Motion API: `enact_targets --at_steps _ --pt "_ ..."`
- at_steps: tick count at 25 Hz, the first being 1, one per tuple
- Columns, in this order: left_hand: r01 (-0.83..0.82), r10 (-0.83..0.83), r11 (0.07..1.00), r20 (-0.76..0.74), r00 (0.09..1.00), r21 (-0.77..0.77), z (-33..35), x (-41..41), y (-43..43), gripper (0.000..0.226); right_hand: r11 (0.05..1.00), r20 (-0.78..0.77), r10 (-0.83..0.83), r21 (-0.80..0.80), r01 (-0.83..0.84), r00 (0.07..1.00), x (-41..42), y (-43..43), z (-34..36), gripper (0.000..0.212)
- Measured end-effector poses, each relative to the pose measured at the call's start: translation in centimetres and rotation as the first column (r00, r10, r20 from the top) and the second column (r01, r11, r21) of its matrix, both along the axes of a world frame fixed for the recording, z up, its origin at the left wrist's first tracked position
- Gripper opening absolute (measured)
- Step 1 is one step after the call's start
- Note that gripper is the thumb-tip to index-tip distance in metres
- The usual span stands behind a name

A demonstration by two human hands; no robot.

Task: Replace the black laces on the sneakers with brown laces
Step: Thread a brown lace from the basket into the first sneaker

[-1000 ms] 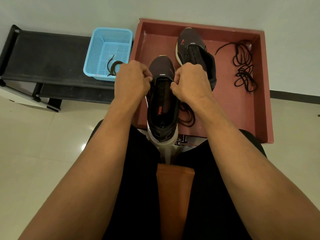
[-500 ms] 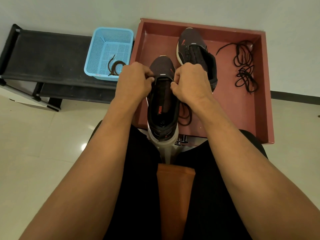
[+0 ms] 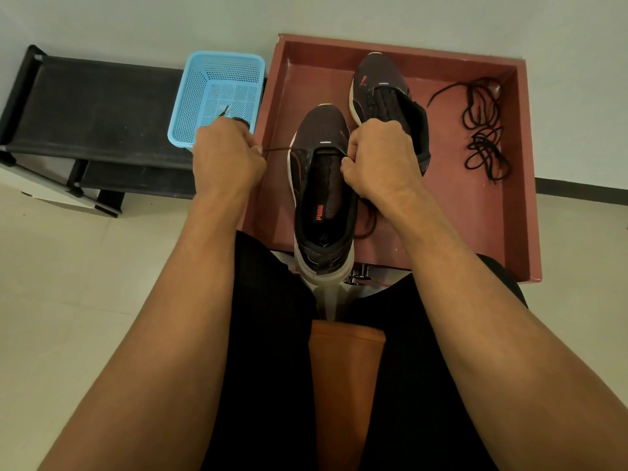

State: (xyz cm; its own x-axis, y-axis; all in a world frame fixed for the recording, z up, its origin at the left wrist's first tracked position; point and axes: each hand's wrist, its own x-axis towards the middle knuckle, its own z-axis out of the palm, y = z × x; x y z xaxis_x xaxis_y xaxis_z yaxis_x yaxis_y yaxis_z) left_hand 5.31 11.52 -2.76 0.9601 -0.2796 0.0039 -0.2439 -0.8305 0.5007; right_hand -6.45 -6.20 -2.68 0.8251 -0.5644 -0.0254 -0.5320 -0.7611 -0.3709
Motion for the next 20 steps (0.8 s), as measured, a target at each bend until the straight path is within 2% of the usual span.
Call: enact_targets --at_steps 3,6,9,12,16,20 --pt "0.223 -0.223 0.975 -0.095 0.97 -0.013 -0.4 -0.9 -1.5 0.018 1.0 0.005 0.019 0.003 -0.019 1.0 -0.1 -0.2 0.1 0.009" --pt "0.286 -0.29 0.957 -0.081 0.954 -0.053 -0.5 -1.6 -2.8 0.021 1.0 0.006 0.018 0.006 -0.018 1.0 0.0 -0.2 0.1 0.01" --pt "0.241 -0.243 0.968 -0.024 0.97 -0.073 -0.5 -1.7 -3.7 0.009 1.0 0.008 0.007 0.014 -0.007 1.0 0.1 -0.1 0.0 0.008" --pt "0.152 -0.154 0.988 -0.056 0.986 -0.035 -0.4 -1.4 -3.5 0.002 0.999 0.009 -0.013 0.041 0.013 1.0 0.1 0.0 -0.1 0.007" --pt "0.089 -0.089 0.996 -0.1 0.991 -0.008 -0.7 -0.5 -2.3 0.005 0.999 0.014 -0.016 0.047 0.016 1.0 0.2 0.0 -0.2 0.007" --pt "0.105 -0.1 0.994 -0.195 0.976 0.013 -0.4 -0.5 -1.8 0.017 0.999 0.025 -0.012 0.048 0.011 1.0 0.2 -0.1 -0.4 0.01"
